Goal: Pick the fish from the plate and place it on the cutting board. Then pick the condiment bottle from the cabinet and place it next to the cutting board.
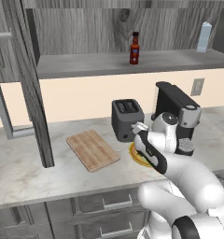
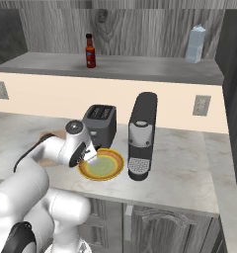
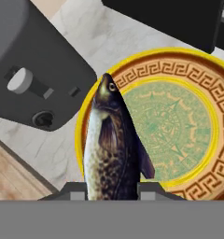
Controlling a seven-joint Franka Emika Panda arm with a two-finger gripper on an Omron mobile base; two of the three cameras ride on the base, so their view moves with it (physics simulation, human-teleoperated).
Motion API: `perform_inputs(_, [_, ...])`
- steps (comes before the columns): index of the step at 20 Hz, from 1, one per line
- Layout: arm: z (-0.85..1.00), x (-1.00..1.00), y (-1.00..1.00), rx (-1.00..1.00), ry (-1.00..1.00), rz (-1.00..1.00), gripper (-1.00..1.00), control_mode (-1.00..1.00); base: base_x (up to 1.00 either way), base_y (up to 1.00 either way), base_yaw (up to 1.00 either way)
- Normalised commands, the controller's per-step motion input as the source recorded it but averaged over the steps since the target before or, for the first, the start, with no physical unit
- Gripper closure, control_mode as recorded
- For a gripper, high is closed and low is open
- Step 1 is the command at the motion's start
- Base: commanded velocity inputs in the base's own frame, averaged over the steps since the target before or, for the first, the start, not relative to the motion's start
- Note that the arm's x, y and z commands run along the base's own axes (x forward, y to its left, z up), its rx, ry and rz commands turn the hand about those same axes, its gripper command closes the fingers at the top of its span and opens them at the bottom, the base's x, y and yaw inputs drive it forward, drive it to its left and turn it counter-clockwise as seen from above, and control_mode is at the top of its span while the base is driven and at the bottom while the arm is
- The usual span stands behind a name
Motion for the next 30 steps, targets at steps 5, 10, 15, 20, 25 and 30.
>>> perform_inputs(5, [0.0, -0.2, 0.29, 0.03, 0.0, 0.0, 1.0, -1.0, 0.0, 0.0, 0.0])
perform_inputs(10, [0.0, -0.16, 0.34, 0.01, 0.0, 0.0, 1.0, -1.0, 0.0, 0.0, 0.0])
perform_inputs(15, [0.0, -0.1, 0.37, 0.0, 0.0, 0.0, 1.0, -1.0, 0.0, 0.0, 0.0])
perform_inputs(20, [0.0, -0.05, 0.38, 0.0, 0.0, -0.01, 1.0, -1.0, 0.0, 0.0, 0.0])
perform_inputs(25, [0.0, 0.0, 0.36, 0.0, 0.0, -0.01, 1.0, -1.0, 0.0, 0.0, 0.0])
perform_inputs(30, [0.0, 0.0, 0.34, 0.0, 0.0, -0.01, 1.0, -1.0, 0.0, 0.0, 0.0])
